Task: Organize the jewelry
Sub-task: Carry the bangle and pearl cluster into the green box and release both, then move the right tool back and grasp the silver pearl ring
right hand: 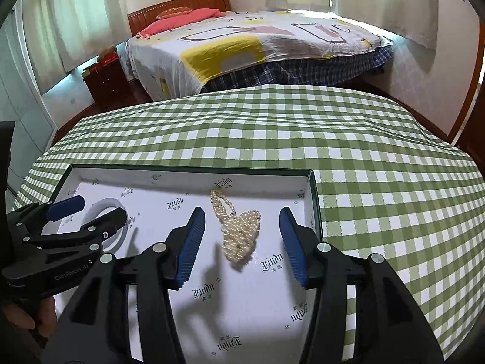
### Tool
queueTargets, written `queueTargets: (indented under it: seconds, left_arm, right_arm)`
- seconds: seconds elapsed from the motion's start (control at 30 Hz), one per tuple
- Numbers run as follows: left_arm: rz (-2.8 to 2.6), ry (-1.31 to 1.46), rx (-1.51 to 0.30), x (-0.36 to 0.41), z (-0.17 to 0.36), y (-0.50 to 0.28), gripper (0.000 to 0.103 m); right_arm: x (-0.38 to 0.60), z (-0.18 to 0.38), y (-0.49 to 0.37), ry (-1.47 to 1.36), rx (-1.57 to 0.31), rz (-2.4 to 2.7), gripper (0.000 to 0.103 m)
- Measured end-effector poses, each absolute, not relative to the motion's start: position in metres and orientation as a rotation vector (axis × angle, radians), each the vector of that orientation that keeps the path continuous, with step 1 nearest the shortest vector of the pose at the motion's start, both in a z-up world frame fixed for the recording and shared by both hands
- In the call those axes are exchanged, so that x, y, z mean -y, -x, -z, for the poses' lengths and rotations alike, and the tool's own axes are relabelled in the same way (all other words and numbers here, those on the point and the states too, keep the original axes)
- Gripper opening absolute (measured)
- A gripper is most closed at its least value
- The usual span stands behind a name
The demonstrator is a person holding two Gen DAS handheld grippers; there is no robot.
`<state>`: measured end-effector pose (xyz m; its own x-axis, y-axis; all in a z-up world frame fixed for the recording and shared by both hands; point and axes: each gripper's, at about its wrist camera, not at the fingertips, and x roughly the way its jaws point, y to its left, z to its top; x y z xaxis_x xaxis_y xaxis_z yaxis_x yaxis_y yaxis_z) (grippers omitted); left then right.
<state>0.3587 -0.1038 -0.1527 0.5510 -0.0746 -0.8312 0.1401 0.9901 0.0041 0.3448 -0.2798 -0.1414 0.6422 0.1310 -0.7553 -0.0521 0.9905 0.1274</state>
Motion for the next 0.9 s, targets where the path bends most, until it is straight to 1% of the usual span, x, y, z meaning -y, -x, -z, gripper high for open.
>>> queueTargets:
  seconds: [0.17,0.3,0.43,0.63,0.9]
  left_arm:
    - [0.127,-0.016,-0.87,0.096,0.127,-0.341,0.076]
    - [0.135,-0.004,-0.76,0.089,0.099,-0.309,0.076]
    - [0.133,-0.015,-0.701,0.084,0.082,-0.273,0.076]
    - [0.12,0.018,-0.692,0.066,0.078,-0.231,0.076]
    - [0.061,0.015,-0.675,0.043,0.09,-0.177,0.076]
  right_arm:
    - [0.282,0.124,-0.323,-0.115,-0.798,-0.103,0.05]
    - [0.281,0.107,-0.296,-0.118,-0.742,-0.099,0.05]
    - [0.279,0.093,-0.262,-0.12,-0.697,-0.094,0.05]
    - [0.269,0.085,-0.208,-0.102,-0.668,-0.096,0.05]
    - [0.257,0.096,-0.139,-0.098,-0.657,-0.112,0.05]
